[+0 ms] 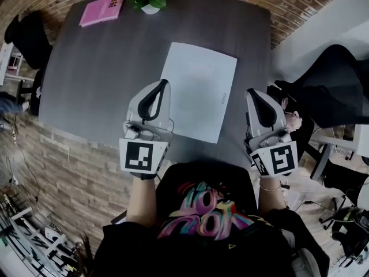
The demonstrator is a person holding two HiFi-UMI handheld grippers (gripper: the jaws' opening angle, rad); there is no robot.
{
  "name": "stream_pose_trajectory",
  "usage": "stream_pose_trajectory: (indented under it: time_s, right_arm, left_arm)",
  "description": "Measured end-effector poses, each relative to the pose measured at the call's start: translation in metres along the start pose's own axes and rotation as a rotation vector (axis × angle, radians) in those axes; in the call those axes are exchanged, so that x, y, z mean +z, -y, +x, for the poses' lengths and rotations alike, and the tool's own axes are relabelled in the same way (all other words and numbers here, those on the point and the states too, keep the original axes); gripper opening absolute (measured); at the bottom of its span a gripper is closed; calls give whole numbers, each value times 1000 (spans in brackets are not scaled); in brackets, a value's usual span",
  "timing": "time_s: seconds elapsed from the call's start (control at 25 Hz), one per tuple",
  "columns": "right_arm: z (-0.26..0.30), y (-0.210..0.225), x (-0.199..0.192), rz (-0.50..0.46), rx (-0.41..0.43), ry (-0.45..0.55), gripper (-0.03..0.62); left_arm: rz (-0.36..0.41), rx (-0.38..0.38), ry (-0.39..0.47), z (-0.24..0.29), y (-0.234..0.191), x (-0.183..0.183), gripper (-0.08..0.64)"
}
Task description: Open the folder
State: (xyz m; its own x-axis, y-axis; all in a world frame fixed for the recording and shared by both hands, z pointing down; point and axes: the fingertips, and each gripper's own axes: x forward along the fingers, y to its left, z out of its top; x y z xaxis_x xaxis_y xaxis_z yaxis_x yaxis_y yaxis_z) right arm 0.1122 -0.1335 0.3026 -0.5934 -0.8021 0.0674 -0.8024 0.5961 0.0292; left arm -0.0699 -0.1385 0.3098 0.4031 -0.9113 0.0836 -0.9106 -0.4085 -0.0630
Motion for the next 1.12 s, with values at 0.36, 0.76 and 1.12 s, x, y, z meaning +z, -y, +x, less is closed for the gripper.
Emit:
stream_pose_trajectory:
  time_s: [0.36,0.76,1.12]
  right_arm:
    - [-14,10,-7,31,-119,-37,2]
    - [-33,4,-34,141,-197,-93,2]
    - [-34,-7,-87,291,-148,-186,55]
  left_arm:
    - [22,-168,-1,27,16,1,-2]
    - [45,-302,-37,28,36,-13,-2]
    - [53,-349,-73,27,58,-32,-2]
